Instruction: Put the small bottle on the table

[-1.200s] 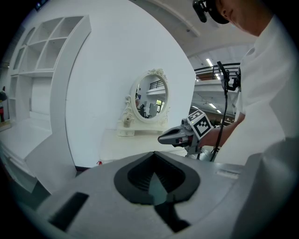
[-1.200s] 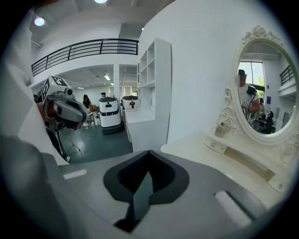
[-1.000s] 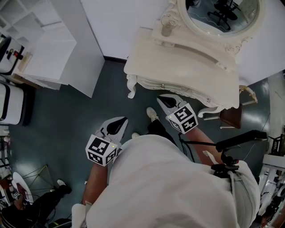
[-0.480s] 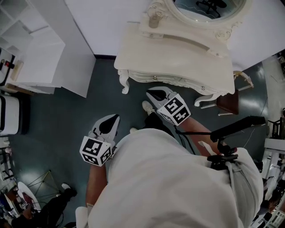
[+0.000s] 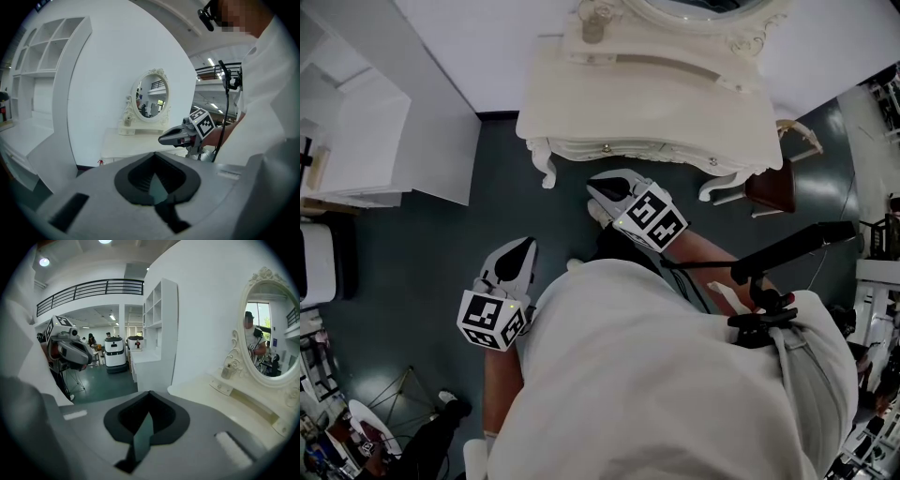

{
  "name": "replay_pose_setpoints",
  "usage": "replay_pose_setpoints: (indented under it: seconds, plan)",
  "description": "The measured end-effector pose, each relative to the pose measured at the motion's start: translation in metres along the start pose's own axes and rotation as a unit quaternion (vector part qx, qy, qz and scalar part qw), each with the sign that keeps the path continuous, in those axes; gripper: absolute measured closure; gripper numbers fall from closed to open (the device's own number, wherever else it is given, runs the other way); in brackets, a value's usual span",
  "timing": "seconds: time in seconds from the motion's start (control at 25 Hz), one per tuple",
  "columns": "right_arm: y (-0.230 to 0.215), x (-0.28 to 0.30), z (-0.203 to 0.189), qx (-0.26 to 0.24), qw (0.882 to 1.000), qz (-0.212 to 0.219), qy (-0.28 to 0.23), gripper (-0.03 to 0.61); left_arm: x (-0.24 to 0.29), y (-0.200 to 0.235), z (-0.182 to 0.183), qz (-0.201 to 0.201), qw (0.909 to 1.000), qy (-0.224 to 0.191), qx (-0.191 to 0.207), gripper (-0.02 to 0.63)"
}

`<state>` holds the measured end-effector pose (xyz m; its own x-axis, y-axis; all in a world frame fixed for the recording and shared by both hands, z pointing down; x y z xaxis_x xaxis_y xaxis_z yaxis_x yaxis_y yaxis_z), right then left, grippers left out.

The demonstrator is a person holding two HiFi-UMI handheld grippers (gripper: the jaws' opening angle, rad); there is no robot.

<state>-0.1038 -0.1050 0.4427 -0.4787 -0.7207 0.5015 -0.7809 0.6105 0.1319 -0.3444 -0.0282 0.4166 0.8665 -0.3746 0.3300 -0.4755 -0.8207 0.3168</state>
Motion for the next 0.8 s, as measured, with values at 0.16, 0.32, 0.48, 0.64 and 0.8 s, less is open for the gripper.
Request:
replay_pose_setpoints:
  seconds: [0.16, 0.32, 0.48, 0.64, 0.8]
  plan:
    - [0.000, -0.004, -0.004, 0.002, 1.000, 0.000, 0.002, 0.578, 0.004, -0.003, -0.001, -0.003, 1.0000, 0.003, -0.001, 0.611]
    - [-0.005, -0.007, -0.008, 0.006, 1.000, -0.003, 0.005, 0.578, 0.011, -0.005, 0.000, -0.008, 0.9999, 0.008, -0.003, 0.611]
    - [-0.015, -0.010, -0.016, 0.013, 1.000, -0.008, 0.008, 0.578, 0.024, -0.004, 0.000, -0.017, 0.9997, 0.017, -0.006, 0.611]
    - [-0.028, -0.014, -0.028, 0.024, 0.999, -0.016, 0.017, 0.578, 0.042, 0.001, 0.003, -0.028, 0.9993, 0.025, -0.007, 0.611]
    - [-0.050, -0.018, -0.038, 0.032, 0.998, -0.034, 0.033, 0.578, 0.067, 0.009, 0.012, -0.043, 0.9985, 0.034, -0.006, 0.611]
Point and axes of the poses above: the fingertips, and each gripper's own axes: x forward along the fingers, y to its left, z out of its top, the point moved 9 cm from there along -x, backward along the fingers, and after that the axes turned 13 degrees about -z, right-handed, at the moved point
